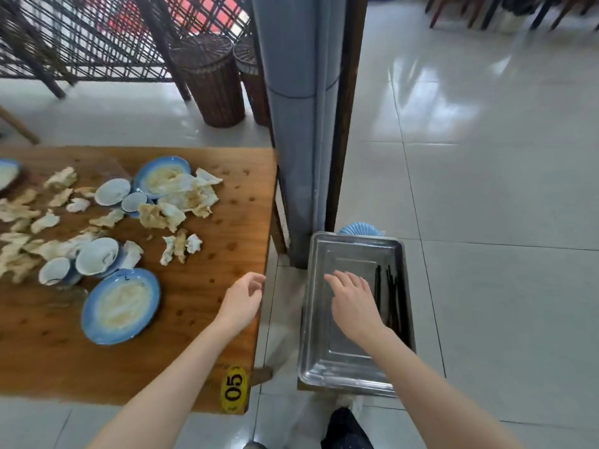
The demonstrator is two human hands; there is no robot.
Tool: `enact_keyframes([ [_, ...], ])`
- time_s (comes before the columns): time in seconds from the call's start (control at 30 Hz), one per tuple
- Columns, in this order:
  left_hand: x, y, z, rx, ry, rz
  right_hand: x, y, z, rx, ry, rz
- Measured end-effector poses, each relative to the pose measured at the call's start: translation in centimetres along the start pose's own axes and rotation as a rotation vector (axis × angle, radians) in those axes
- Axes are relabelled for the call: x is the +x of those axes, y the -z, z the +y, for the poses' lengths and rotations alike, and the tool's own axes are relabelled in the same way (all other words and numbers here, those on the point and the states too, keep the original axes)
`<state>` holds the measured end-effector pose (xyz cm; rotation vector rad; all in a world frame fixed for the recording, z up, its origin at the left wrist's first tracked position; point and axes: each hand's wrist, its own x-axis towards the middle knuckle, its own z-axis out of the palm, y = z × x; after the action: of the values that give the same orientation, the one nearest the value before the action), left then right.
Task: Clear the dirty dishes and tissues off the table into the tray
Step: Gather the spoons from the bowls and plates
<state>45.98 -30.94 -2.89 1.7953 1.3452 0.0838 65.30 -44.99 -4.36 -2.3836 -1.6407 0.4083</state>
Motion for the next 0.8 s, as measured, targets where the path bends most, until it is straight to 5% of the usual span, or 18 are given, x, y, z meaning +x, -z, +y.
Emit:
enact_keyframes([
  [0.33, -7.6, 13.9, -12.2, 0.328, -0.063, 0.193, -0.2, -2.1, -17.5, -0.050, 0.138, 0.055],
  [0.8, -12.7, 21.4, -23.9, 0.310, 0.231, 0.298, 2.2, -6.3, -31.2, -0.008, 0.308, -0.024],
])
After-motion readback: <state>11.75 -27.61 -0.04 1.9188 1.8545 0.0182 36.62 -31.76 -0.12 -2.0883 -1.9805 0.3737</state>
